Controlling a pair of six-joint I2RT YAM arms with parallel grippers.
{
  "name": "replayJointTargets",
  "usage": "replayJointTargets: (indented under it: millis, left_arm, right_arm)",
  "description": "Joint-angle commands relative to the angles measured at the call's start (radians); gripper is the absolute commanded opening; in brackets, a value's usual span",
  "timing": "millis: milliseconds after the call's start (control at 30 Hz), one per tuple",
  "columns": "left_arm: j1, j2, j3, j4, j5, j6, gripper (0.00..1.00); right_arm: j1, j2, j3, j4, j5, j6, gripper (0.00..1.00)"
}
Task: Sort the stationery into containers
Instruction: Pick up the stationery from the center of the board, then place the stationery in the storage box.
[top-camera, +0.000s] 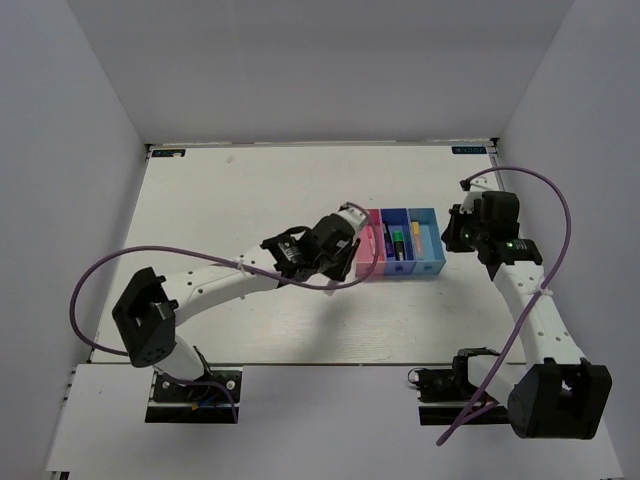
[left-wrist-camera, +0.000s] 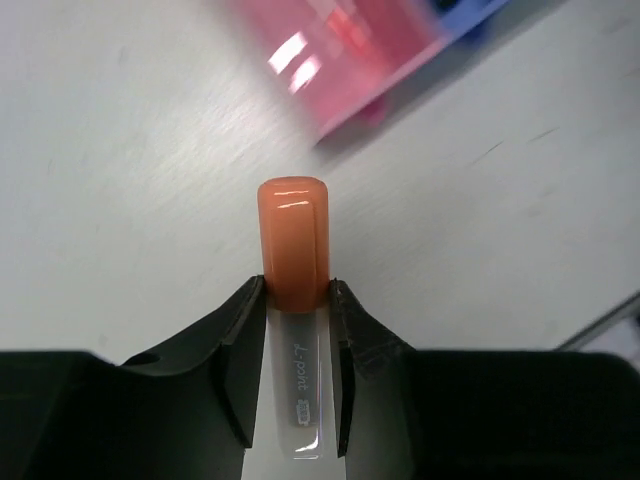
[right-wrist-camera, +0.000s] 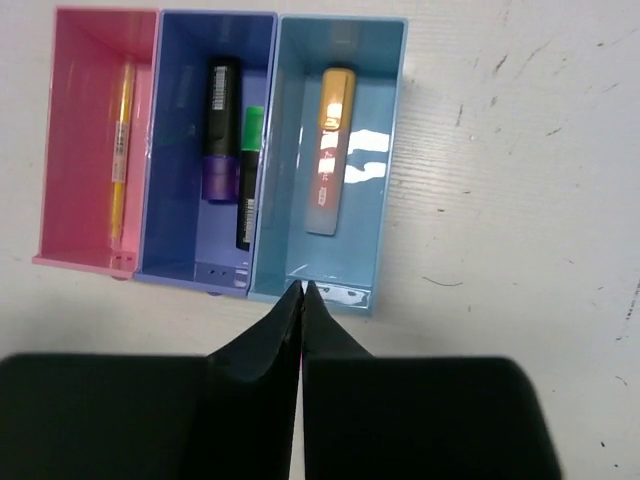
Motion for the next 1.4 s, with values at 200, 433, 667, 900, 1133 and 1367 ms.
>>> replayJointTargets:
  millis: [200, 433, 667, 900, 1133, 1367]
  left_arm:
    - [0.066, 0.242, 0.341, 0.303, 0.375, -0.165, 0.01]
    - [0.114, 0.538, 0.628, 0.470, 0.530, -0.349, 0.01]
    - [0.155, 0.670, 0.688, 0.655, 0.586, -0.509, 0.03]
    - [0.164, 0.774, 0.752, 0.685, 0.578, -0.595, 0.19]
    - [0.164, 0.804, 0.761, 0.656, 0.544, -0.595, 0.32]
    - [0.164, 0.810, 0.771, 0.630, 0.518, -0.587, 0.53]
  right_arm:
    - [-0.027, -0.120, -0.078, 0.096, 0.238, 0.041, 0.49]
    - [-0.076, -0.168, -0.125, 0.145, 0.291, 0.027, 0.49]
    - [-0.104, -0.174, -0.141, 0.157, 0.280, 0.031, 0.49]
    - [-0.123, -0.174, -0.141, 0.159, 0.265, 0.033, 0.49]
    - [-0.146, -0.177, -0.147, 0.162, 0.249, 0.031, 0.51]
    - [-0.173, -0.176, -0.141, 0.146, 0.217, 0.050, 0.53]
